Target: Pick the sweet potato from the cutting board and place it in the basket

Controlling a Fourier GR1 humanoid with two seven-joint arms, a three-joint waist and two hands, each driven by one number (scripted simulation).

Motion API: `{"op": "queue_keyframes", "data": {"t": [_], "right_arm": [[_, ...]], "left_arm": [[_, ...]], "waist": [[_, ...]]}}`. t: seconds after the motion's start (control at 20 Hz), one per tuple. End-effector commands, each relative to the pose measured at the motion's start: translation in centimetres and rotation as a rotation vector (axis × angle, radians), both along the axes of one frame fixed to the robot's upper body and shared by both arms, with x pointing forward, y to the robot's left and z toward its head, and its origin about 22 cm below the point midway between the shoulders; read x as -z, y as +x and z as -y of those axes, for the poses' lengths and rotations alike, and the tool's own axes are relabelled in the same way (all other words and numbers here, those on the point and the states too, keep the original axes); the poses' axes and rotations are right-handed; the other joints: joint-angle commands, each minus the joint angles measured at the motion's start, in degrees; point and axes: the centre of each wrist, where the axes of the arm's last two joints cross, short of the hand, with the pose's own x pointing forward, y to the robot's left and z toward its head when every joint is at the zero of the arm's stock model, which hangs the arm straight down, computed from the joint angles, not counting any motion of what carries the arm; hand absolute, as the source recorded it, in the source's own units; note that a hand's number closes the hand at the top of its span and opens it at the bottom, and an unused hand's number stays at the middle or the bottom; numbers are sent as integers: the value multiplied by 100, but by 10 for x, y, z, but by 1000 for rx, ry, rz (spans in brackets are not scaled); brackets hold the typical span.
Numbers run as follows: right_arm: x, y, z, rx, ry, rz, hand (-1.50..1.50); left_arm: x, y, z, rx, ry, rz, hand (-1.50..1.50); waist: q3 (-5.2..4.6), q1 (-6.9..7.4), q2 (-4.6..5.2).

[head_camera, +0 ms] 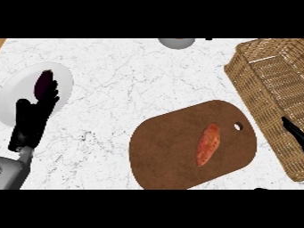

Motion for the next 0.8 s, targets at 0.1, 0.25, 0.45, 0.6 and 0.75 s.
{"op": "queue_keyframes", "data": {"t": [0.1, 0.25, 0.45, 0.6, 0.75], "right_arm": [[-54, -20, 7, -170, -157, -293, -150], [-87, -20, 4, -180, -134, -306, -150], [-100, -40, -13, -156, -113, -323, -150], [-109, -45, -13, -116, -91, -306, -150], [-91, -38, -16, -60, -79, -280, -150]], "left_arm": [[4, -3, 4, 14, -7, 7, 0], [10, 1, 17, 39, -7, 7, 0], [15, 9, 16, 23, -13, 3, 0], [14, 4, 11, 30, -23, -4, 0], [-15, 16, -11, 44, -28, 7, 0]], "waist": [[29, 115, 8], [40, 145, 23], [44, 153, 24], [46, 174, 20], [48, 212, 24]]}}
